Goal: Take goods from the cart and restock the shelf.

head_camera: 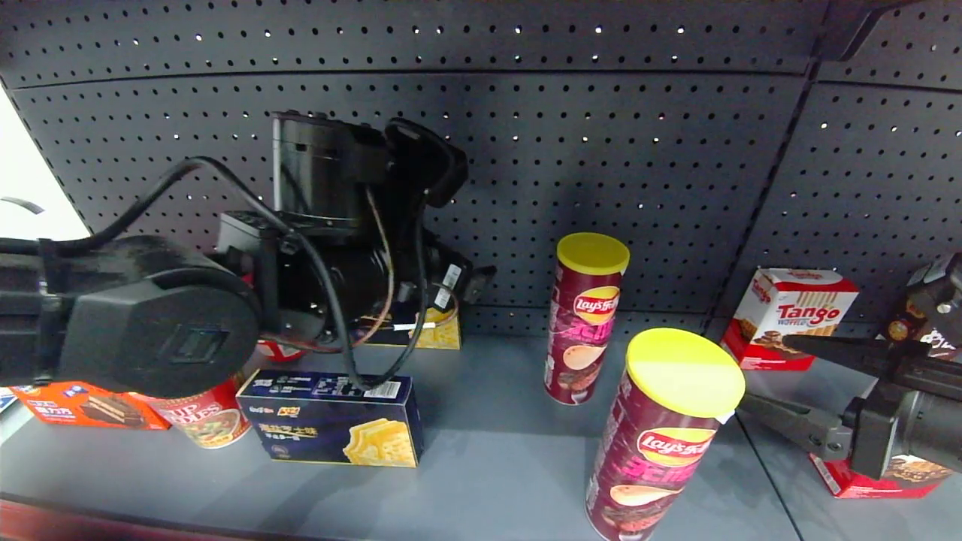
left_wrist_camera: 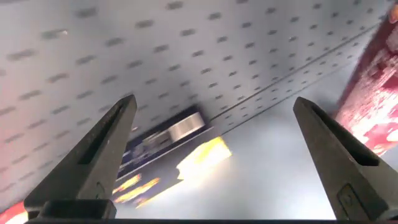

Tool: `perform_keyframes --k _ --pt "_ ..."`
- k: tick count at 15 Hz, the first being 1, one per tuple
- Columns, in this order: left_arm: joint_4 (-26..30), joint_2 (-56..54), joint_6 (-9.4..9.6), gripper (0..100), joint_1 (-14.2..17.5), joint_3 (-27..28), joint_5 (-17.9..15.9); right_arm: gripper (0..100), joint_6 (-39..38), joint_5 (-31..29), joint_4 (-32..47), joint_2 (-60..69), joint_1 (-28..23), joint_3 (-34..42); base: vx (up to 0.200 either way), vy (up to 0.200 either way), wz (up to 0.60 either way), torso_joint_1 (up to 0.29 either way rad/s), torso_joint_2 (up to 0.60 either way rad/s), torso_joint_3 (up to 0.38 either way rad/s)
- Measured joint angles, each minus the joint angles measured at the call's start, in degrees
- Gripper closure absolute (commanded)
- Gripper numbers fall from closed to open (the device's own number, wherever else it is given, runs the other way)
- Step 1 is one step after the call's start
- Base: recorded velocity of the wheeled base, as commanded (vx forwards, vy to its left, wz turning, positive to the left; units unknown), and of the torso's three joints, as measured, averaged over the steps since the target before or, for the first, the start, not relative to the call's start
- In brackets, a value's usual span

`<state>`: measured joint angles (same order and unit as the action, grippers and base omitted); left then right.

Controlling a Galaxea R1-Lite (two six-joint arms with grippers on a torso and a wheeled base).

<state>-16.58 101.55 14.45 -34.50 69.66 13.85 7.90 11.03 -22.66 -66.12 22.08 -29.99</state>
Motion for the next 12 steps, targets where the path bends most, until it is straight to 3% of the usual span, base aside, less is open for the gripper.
perform_keyframes --k 4,9,12 --pt "-0.20 -10.78 -0.11 0 5.86 -10.07 -1.38 0 0.00 -1.49 0.02 0.44 1.01 0.98 0.000 0.000 0.00 0.000 0.00 0.000" --pt "-0.15 -26.09 0.38 0 19.98 -24.73 -3.69 0 1.35 -4.36 0.57 0.50 2.97 5.92 0.000 0.000 0.00 0.000 0.00 0.000" --pt "-0.17 -31.71 0.41 0 24.27 -29.67 -5.10 0 3.07 -4.47 1.84 -0.17 3.96 8.14 0.000 0.000 0.00 0.000 0.00 0.000"
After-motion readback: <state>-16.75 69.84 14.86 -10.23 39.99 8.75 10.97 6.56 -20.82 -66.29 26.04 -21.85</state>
